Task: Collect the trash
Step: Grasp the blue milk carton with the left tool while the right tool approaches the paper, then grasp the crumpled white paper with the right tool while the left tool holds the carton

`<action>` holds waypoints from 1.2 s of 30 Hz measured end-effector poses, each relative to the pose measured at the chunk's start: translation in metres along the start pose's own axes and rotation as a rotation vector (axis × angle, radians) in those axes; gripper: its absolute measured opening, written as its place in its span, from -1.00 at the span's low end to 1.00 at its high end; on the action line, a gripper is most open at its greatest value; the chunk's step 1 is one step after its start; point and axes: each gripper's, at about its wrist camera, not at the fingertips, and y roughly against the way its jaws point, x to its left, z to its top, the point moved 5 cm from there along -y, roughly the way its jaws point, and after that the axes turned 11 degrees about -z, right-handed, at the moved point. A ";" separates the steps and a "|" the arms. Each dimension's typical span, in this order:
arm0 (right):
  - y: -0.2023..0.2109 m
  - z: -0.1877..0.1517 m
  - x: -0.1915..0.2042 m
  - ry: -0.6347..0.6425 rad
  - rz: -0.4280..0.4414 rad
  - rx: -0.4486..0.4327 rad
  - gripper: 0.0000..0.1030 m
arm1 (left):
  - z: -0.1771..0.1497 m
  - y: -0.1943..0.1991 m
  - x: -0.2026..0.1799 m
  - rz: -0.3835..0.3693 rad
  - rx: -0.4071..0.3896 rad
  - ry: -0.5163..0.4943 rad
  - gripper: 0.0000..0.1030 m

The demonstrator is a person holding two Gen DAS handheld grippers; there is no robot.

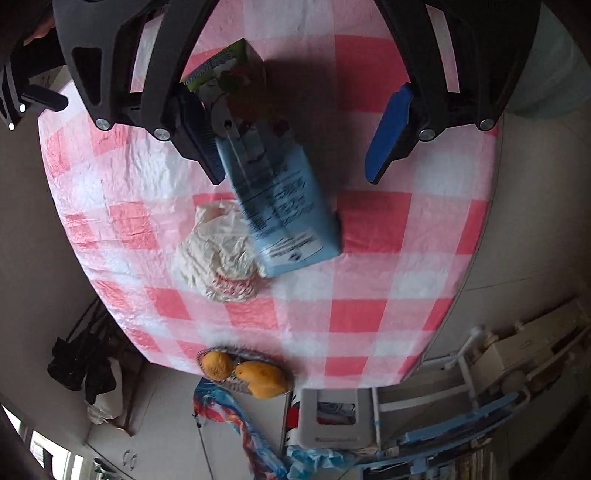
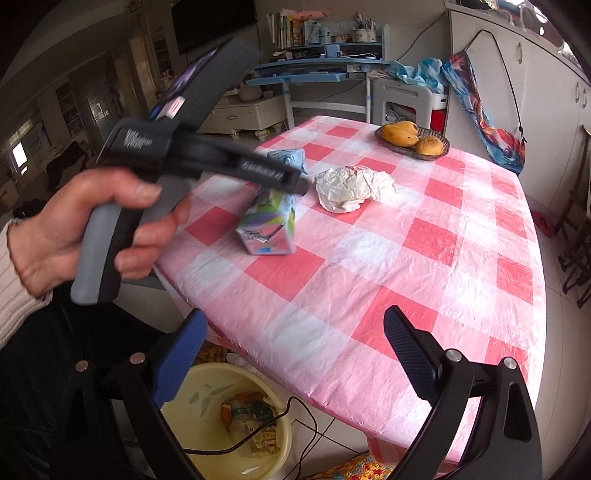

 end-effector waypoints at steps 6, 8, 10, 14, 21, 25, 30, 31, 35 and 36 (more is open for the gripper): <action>0.001 0.014 0.000 0.045 -0.026 -0.016 0.79 | 0.006 0.029 0.023 0.035 -0.072 0.037 0.45; -0.003 0.019 -0.002 0.071 -0.039 -0.013 0.79 | 0.004 0.022 0.020 0.015 -0.035 0.022 0.45; -0.009 0.029 -0.005 0.094 -0.053 -0.013 0.79 | 0.001 0.013 0.014 0.041 -0.002 -0.011 0.45; -0.030 0.050 -0.012 0.136 -0.083 -0.016 0.79 | 0.004 0.003 0.005 0.019 0.025 -0.046 0.17; -0.080 0.087 -0.025 0.172 -0.104 -0.009 0.79 | 0.011 0.012 0.004 -0.030 0.003 -0.046 0.13; -0.099 0.097 -0.029 0.162 -0.097 -0.006 0.79 | 0.016 0.026 0.014 -0.019 -0.026 -0.020 0.13; -0.117 0.106 -0.026 0.157 -0.074 0.008 0.79 | 0.021 0.035 0.024 -0.014 -0.048 0.011 0.13; -0.120 0.106 -0.025 0.156 -0.065 0.014 0.79 | 0.022 0.037 0.024 -0.015 -0.055 0.010 0.13; -0.133 0.103 -0.019 0.171 -0.047 0.053 0.78 | 0.025 0.043 0.020 -0.009 -0.078 -0.002 0.13; -0.135 0.102 -0.019 0.171 -0.041 0.063 0.71 | 0.026 0.044 0.020 -0.008 -0.081 -0.005 0.13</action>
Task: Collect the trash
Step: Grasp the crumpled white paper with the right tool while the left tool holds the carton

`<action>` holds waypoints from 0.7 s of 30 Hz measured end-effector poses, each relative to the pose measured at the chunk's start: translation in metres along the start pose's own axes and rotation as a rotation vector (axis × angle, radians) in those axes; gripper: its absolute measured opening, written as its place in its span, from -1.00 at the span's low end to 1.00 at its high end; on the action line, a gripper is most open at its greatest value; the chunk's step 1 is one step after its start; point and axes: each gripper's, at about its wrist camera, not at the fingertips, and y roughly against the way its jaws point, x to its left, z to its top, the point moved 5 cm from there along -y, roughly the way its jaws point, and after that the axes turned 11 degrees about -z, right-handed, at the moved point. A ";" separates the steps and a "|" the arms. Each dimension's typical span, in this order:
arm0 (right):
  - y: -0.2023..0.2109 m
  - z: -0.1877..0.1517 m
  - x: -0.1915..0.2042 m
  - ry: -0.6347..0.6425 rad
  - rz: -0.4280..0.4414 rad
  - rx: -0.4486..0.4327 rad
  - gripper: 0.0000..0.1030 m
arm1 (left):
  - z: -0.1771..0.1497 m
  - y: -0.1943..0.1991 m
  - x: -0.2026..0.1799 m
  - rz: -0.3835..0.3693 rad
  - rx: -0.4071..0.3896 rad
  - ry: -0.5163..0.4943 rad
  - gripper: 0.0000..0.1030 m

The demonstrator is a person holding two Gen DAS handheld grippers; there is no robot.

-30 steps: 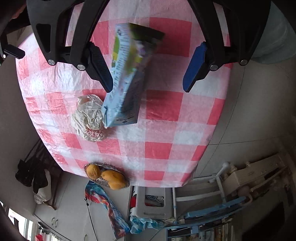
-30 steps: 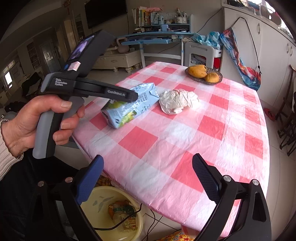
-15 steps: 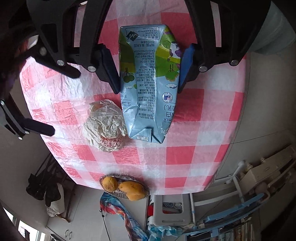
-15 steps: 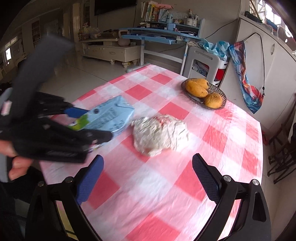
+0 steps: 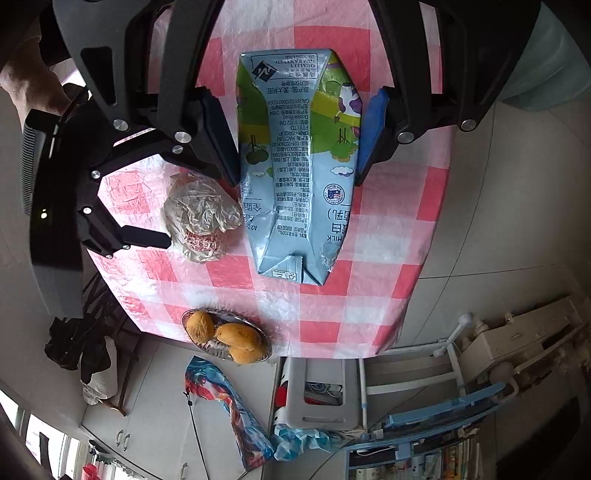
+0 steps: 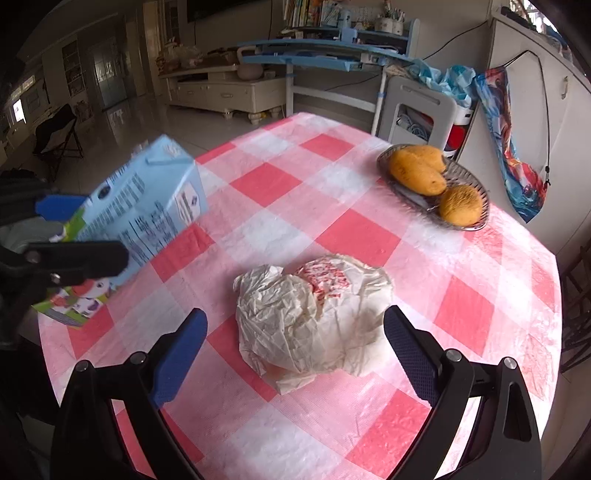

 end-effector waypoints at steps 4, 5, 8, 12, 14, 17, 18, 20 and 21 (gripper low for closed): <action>-0.006 -0.007 0.003 0.005 0.019 0.037 0.39 | 0.003 0.004 -0.001 0.003 -0.014 -0.006 0.14; -0.006 -0.008 0.003 0.001 0.023 0.038 0.30 | 0.003 0.005 -0.001 0.002 -0.016 -0.005 0.14; -0.002 -0.010 -0.001 -0.018 0.030 0.032 -0.02 | 0.004 0.008 -0.001 -0.001 -0.024 -0.004 0.14; 0.002 -0.011 0.000 -0.022 0.049 0.026 -0.24 | 0.003 0.011 -0.003 0.000 -0.030 -0.009 0.14; 0.005 -0.011 0.001 -0.024 0.060 0.015 -0.29 | 0.004 0.013 -0.003 0.001 -0.038 -0.007 0.14; 0.015 -0.009 0.005 -0.030 0.105 -0.001 -0.32 | 0.008 0.020 0.001 0.007 -0.064 0.005 0.14; 0.019 -0.008 0.007 -0.029 0.122 -0.011 -0.32 | 0.008 0.022 0.003 0.010 -0.072 0.011 0.14; 0.030 -0.008 0.013 -0.021 0.165 -0.030 -0.32 | 0.010 0.026 0.009 0.015 -0.089 0.032 0.14; 0.037 -0.010 0.017 -0.012 0.193 -0.039 -0.32 | 0.010 0.029 0.012 0.018 -0.098 0.044 0.14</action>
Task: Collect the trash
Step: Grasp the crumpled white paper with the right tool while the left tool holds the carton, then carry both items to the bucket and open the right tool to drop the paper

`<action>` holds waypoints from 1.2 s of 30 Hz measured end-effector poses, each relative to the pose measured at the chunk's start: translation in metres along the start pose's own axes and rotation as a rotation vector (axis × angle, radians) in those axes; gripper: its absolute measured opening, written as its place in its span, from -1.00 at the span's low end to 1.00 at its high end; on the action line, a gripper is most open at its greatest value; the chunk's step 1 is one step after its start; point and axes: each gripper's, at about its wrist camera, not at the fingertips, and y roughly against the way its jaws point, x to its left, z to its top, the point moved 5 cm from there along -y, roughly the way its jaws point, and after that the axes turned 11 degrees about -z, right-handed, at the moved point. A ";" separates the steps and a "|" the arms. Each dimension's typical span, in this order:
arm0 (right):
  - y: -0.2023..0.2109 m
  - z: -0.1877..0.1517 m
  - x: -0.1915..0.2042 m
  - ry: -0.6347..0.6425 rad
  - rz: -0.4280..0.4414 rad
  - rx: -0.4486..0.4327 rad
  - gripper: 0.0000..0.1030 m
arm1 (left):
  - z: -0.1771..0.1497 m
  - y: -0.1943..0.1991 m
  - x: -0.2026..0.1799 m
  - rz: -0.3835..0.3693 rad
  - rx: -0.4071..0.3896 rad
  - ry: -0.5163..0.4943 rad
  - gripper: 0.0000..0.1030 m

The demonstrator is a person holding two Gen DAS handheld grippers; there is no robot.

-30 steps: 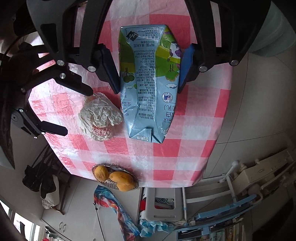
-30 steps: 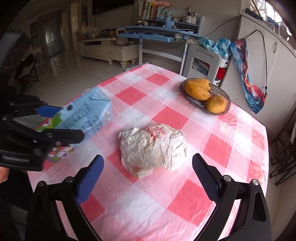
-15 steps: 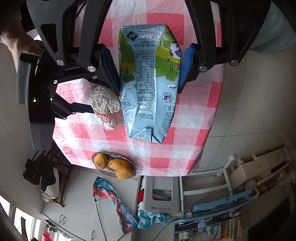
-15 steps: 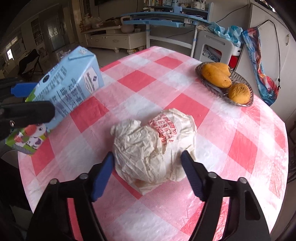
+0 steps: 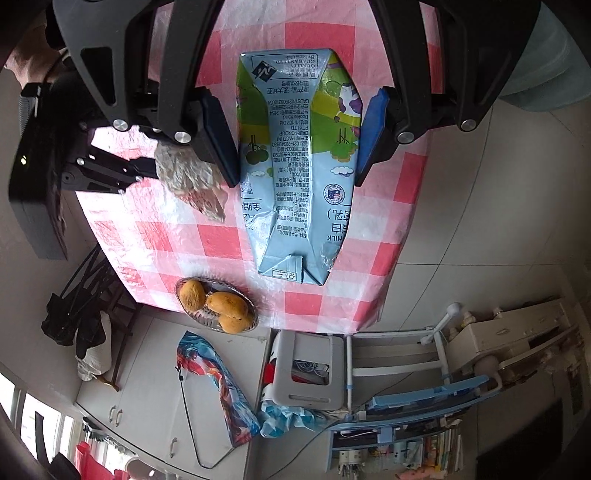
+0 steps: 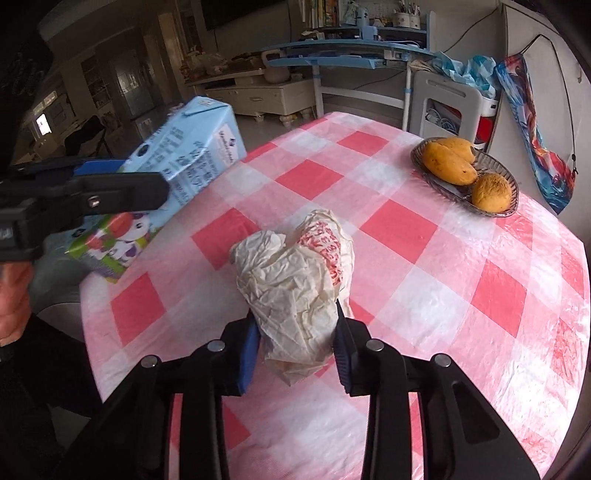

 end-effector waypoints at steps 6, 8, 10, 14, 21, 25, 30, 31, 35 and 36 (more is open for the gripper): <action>0.031 -0.018 0.050 0.107 0.183 0.011 -0.32 | 0.004 0.019 0.023 0.017 -0.064 0.079 0.13; 0.040 -0.030 0.067 0.125 0.241 0.027 -0.32 | 0.001 0.026 0.031 0.018 -0.074 0.107 0.13; 0.051 -0.046 0.090 0.162 0.303 0.044 -0.32 | -0.004 0.031 0.036 0.027 -0.077 0.116 0.13; 0.070 -0.082 0.137 0.238 0.410 0.096 -0.32 | -0.017 0.038 0.039 0.041 -0.072 0.118 0.13; 0.072 -0.148 0.186 0.363 0.412 0.265 -0.09 | -0.079 0.048 0.026 0.025 -0.005 0.139 0.13; 0.074 -0.162 0.187 0.375 0.316 0.281 0.23 | -0.120 0.047 0.012 0.026 0.058 0.122 0.14; 0.098 -0.147 0.163 0.243 0.189 0.141 0.48 | -0.165 0.048 -0.004 0.020 0.137 0.112 0.13; 0.104 -0.145 0.158 0.215 0.166 0.111 0.49 | -0.173 0.047 -0.006 0.018 0.155 0.112 0.12; 0.127 -0.140 0.138 0.104 0.029 0.004 0.78 | -0.205 0.045 -0.014 -0.001 0.236 0.124 -0.03; 0.128 -0.140 0.134 0.090 0.004 -0.003 0.80 | -0.216 0.044 -0.018 -0.018 0.265 0.133 -0.03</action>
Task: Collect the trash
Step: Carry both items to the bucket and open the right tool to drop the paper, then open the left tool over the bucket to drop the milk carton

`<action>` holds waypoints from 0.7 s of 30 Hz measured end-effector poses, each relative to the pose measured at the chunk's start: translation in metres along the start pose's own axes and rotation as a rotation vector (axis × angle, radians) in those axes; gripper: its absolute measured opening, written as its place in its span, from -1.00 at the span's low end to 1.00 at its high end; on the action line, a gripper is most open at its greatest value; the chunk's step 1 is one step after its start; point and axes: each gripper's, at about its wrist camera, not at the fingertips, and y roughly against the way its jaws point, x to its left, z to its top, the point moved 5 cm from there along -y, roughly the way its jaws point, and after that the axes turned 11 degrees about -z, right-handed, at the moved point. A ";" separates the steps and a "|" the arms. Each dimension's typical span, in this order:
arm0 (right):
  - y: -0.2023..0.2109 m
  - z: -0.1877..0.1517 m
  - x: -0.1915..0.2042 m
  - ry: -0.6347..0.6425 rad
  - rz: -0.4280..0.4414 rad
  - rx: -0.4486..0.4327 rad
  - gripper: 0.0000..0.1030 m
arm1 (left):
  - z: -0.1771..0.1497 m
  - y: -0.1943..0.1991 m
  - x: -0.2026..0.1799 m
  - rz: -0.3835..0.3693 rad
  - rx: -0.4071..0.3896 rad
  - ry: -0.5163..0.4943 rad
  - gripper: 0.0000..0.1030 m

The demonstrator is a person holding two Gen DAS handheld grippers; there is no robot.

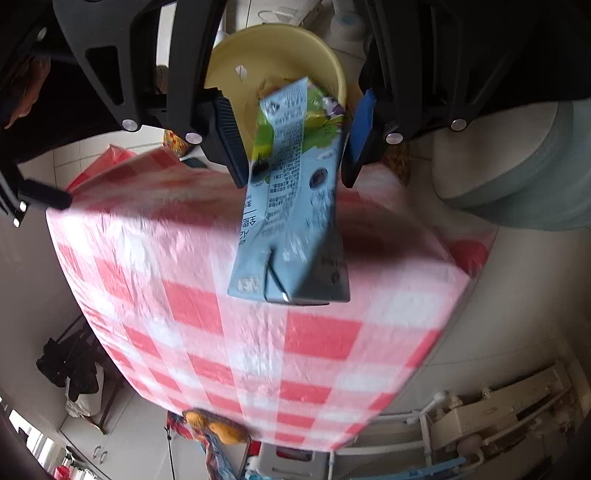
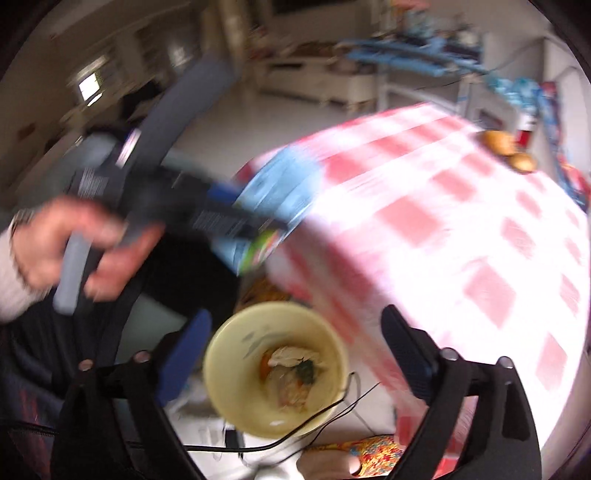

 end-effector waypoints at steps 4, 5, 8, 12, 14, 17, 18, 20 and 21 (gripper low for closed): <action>0.004 -0.003 -0.004 -0.032 -0.068 -0.006 0.81 | -0.031 -0.007 -0.004 -0.040 0.067 0.014 -0.04; 0.007 0.000 -0.006 -0.041 -0.076 -0.011 0.81 | -0.036 -0.006 -0.004 -0.049 0.070 0.017 -0.04; 0.012 0.000 -0.016 -0.100 -0.072 -0.032 0.82 | -0.042 0.001 -0.005 -0.074 0.059 0.021 -0.04; 0.011 -0.004 -0.024 -0.167 -0.119 -0.043 0.85 | -0.029 0.022 -0.012 -0.043 -0.065 -0.008 0.03; 0.005 -0.009 -0.025 -0.181 -0.173 -0.023 0.85 | -0.015 0.044 -0.019 0.013 -0.187 -0.047 0.25; -0.002 -0.009 -0.026 -0.163 -0.262 0.001 0.85 | 0.008 0.078 -0.031 0.086 -0.354 -0.105 0.58; -0.003 -0.009 -0.027 -0.160 -0.293 -0.004 0.85 | 0.014 0.087 -0.033 0.101 -0.397 -0.120 0.63; -0.002 -0.006 -0.031 -0.169 -0.343 -0.025 0.85 | 0.022 0.101 -0.035 0.114 -0.478 -0.142 0.80; 0.000 -0.004 -0.034 -0.179 -0.368 -0.042 0.85 | 0.023 0.104 -0.034 0.105 -0.501 -0.135 0.83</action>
